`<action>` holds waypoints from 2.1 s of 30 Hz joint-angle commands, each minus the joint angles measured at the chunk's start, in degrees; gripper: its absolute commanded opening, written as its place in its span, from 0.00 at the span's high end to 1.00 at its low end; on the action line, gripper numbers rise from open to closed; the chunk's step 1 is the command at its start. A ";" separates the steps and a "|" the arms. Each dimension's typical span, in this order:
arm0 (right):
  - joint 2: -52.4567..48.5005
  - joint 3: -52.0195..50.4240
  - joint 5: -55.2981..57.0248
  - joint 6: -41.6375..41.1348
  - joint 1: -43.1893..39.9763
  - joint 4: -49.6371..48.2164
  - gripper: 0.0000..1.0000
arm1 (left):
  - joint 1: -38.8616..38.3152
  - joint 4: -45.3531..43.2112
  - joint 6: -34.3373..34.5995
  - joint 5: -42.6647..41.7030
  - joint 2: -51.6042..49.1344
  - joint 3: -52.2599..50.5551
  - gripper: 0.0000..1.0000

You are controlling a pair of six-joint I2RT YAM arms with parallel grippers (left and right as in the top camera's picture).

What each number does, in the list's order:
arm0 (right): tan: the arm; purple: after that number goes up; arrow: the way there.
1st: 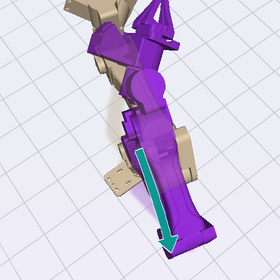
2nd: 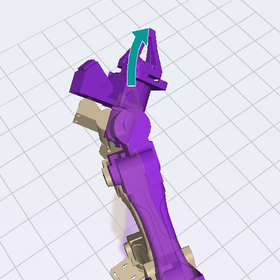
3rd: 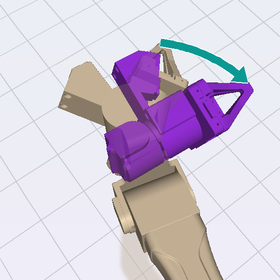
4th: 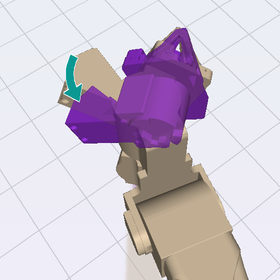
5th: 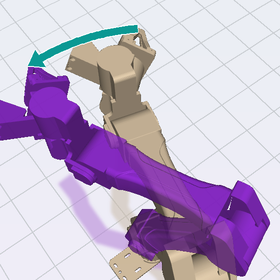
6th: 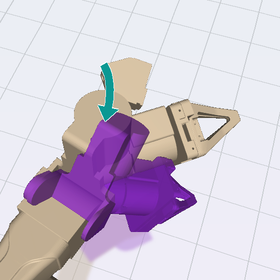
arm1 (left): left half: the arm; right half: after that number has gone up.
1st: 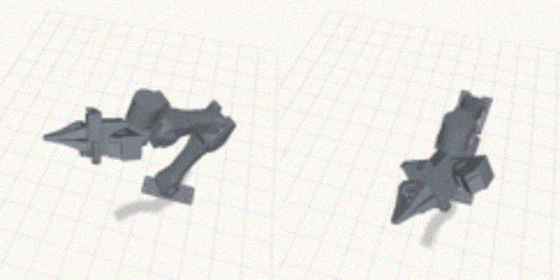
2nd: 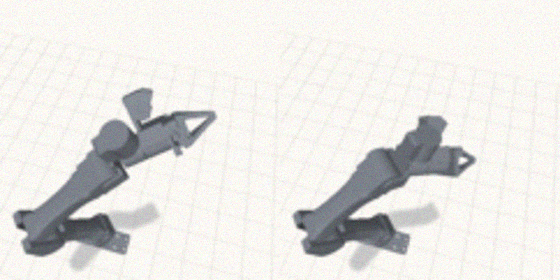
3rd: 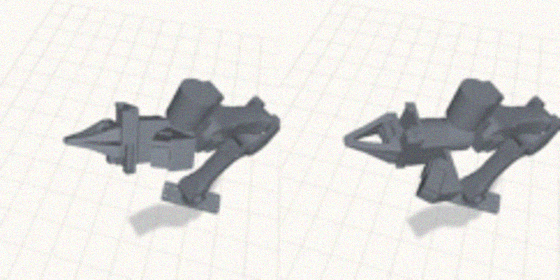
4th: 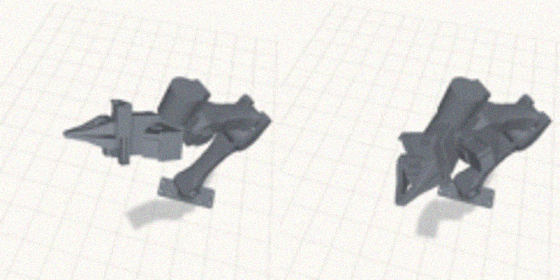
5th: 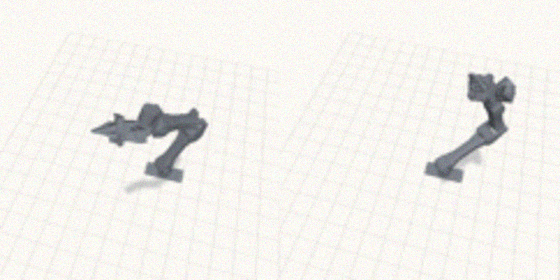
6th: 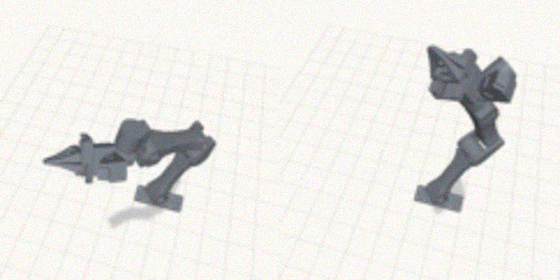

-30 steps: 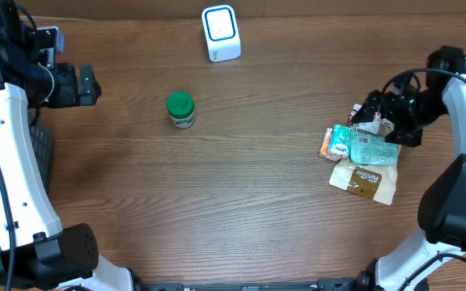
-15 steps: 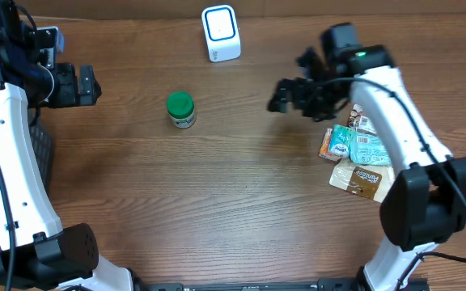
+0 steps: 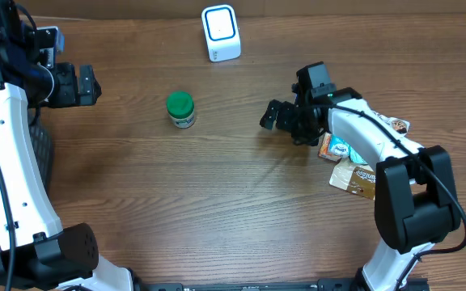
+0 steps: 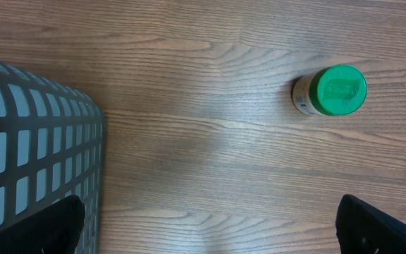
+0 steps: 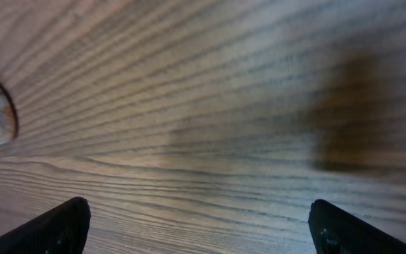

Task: Scan the item barcode
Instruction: 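Withdraw the right gripper from the pile toward center, then move the left gripper forward toward the green-lidded jar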

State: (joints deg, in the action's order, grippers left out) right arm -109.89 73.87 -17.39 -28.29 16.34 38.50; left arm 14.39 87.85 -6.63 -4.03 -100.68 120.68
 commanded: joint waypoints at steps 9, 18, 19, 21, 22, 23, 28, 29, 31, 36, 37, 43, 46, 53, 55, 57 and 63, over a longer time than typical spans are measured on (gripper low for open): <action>3.17 -0.66 17.77 -2.34 6.45 -2.78 0.00 | 0.15 -0.07 -1.09 0.15 -0.02 0.22 0.01; 3.37 -0.66 19.85 -3.45 7.58 -3.76 0.00 | 0.15 -6.36 4.17 -8.96 -0.02 0.22 0.00; 3.50 -0.66 19.87 -3.45 7.54 -3.52 0.00 | 0.15 -6.69 4.74 -10.12 -0.02 0.22 0.00; 3.87 -0.66 19.91 -3.43 7.48 -3.23 0.00 | 0.15 -6.88 5.38 -14.43 -0.02 0.22 0.00; 4.20 -0.66 19.91 -3.43 7.48 -3.15 0.00 | 0.09 -7.04 5.35 -17.66 -0.22 0.22 0.00; 4.48 -0.66 19.91 -3.41 7.48 -3.15 0.00 | -0.26 -7.06 5.33 -20.37 -0.46 0.15 0.01; 4.79 -0.66 19.91 -3.19 7.37 -3.04 0.00 | -5.60 -7.10 3.80 -20.24 -3.61 0.11 0.00; 4.79 -0.66 19.93 -3.19 7.26 -2.86 0.00 | -7.06 -7.15 3.82 -18.43 -4.68 0.11 0.00; 4.79 -0.66 19.98 -3.04 7.04 -2.45 0.00 | -10.47 -7.21 3.91 -14.36 -7.37 0.11 0.14; 4.79 -0.66 20.13 -2.99 6.54 -2.12 0.00 | -16.00 -8.55 6.69 -8.96 -13.79 0.11 0.27; 4.79 -0.66 20.13 -3.02 6.49 -2.03 0.00 | -16.85 -9.03 7.74 -8.04 -15.08 0.11 0.26; 4.76 -0.72 20.13 -2.99 6.51 -1.99 0.00 | -21.24 -13.07 10.58 -6.03 -23.04 0.11 0.22; 4.76 -0.74 20.17 -2.97 6.51 -2.01 0.00 | -22.60 -12.94 11.63 -3.76 -25.55 0.11 0.23; 4.76 -0.74 20.13 -2.97 6.51 -2.01 0.00 | -24.72 -11.58 12.00 0.17 -29.16 0.11 0.22; 4.76 -0.74 20.15 -2.97 6.51 -2.01 0.00 | -25.09 -11.69 12.00 0.20 -29.99 0.11 0.22; 4.76 -0.76 20.13 -2.97 6.51 -2.01 0.00 | -25.29 -11.67 12.00 0.20 -30.67 0.11 0.23; 4.76 -0.81 20.13 -2.97 6.51 -1.99 0.00 | -25.35 -10.97 12.07 1.53 -32.11 0.11 0.26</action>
State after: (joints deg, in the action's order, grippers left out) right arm -107.09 73.38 1.93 -31.29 23.00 36.69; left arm -10.52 76.58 4.43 -4.05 -131.33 120.64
